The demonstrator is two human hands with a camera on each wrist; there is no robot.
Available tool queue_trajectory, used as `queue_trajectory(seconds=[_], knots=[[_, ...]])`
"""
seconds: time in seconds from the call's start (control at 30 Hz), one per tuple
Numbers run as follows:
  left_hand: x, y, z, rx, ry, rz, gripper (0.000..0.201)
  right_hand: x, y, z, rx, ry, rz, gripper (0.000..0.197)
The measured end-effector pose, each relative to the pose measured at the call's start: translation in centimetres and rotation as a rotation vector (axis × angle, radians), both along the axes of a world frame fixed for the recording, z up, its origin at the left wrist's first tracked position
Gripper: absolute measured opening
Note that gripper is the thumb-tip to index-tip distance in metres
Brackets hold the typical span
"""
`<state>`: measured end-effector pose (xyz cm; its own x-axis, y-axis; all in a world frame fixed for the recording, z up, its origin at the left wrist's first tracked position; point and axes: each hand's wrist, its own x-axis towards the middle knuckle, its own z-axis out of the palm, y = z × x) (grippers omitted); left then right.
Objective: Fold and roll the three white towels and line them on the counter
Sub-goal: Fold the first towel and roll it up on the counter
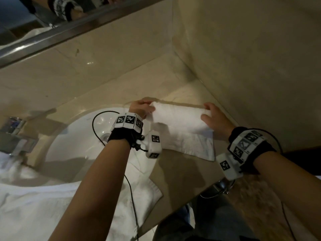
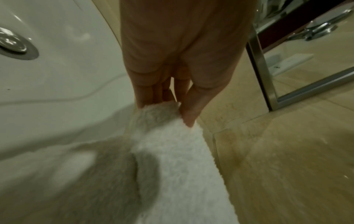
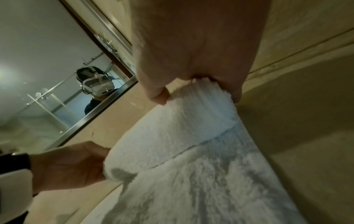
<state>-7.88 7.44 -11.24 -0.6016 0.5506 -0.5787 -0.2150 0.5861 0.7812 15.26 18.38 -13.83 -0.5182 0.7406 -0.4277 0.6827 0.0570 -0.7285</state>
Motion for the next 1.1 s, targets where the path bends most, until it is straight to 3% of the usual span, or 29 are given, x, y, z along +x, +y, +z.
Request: queue_trajectory(seconds=[0.07, 0.3, 0.47, 0.6, 0.73, 0.83, 0.93, 1.03, 1.1], knots=[[-0.3, -0.6, 0.0, 0.002, -0.04, -0.027, 0.043, 0.2, -0.4, 0.3, -0.047, 0.023, 0.023, 0.08], [-0.1, -2.7, -0.6, 0.093, -0.158, -0.074, 0.043, 2.5, -1.9, 0.5, -0.089, 0.141, 0.007, 0.078], [0.2, -3.5, -0.9, 0.088, -0.134, -0.075, 0.055, 3.7, -2.5, 0.7, -0.052, 0.075, 0.119, 0.067], [0.2, -4.0, -1.0, 0.058, -0.057, -0.08, 0.057, 3.6, -3.2, 1.0, -0.194, 0.16, -0.107, 0.058], [0.3, -4.4, -0.9, 0.045, -0.013, -0.108, 0.042, 4.5, -3.8, 0.5, -0.09, 0.022, -0.093, 0.063], [0.4, -4.5, -0.6, 0.024, 0.059, -0.162, 0.042, 4.8, -4.2, 0.4, -0.073, 0.051, -0.113, 0.064], [0.6, -4.7, -0.4, 0.049, 0.098, -0.201, 0.046, 4.8, -4.5, 0.2, -0.019, 0.144, -0.227, 0.041], [0.7, -4.8, -0.5, 0.066, 0.129, -0.237, 0.051, 4.8, -4.3, 0.3, 0.207, 0.085, -0.294, 0.006], [1.0, -4.5, -0.4, 0.089, 0.159, -0.306, 0.058, 4.8, -4.1, 0.5, 0.299, 0.057, -0.306, 0.016]])
